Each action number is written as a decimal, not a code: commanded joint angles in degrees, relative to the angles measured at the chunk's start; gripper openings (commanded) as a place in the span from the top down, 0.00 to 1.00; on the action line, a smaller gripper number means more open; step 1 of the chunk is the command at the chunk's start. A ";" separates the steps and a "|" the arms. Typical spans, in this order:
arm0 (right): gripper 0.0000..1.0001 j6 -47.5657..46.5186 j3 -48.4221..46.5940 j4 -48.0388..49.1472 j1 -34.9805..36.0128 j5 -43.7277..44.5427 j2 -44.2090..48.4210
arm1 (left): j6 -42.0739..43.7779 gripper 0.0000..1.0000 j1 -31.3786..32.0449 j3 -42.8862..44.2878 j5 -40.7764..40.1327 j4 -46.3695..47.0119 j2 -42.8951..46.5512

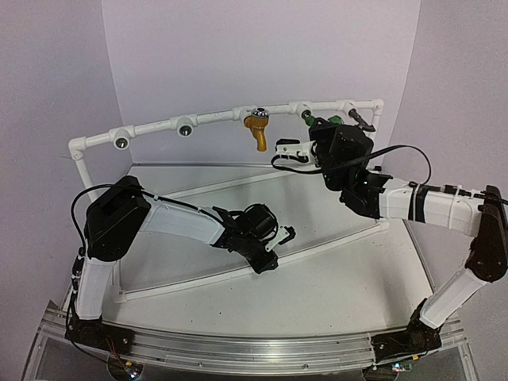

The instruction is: Install the water faucets

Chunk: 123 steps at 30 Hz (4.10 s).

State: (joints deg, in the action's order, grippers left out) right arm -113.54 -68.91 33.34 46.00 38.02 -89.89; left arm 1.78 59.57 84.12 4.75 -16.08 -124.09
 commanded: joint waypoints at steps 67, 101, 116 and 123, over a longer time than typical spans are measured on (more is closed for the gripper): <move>1.00 21.06 -12.12 -9.25 0.59 1.26 -3.07 | -7.01 0.96 2.34 -0.92 -1.43 1.13 -2.95; 1.00 50.29 -17.18 -19.48 0.07 -1.09 -2.54 | -7.81 1.00 5.10 1.11 1.43 0.11 -5.15; 1.00 60.40 -17.83 -21.18 -0.61 -2.13 -2.75 | -7.61 1.00 5.20 0.76 1.40 0.08 -4.58; 1.00 66.81 -17.28 -22.02 -2.05 -3.40 -2.12 | -7.58 1.00 5.29 0.85 1.46 0.08 -4.58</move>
State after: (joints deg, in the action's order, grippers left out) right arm -52.91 -83.26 8.53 45.16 38.63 -92.58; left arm -0.32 62.00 85.56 2.73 -13.43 -125.86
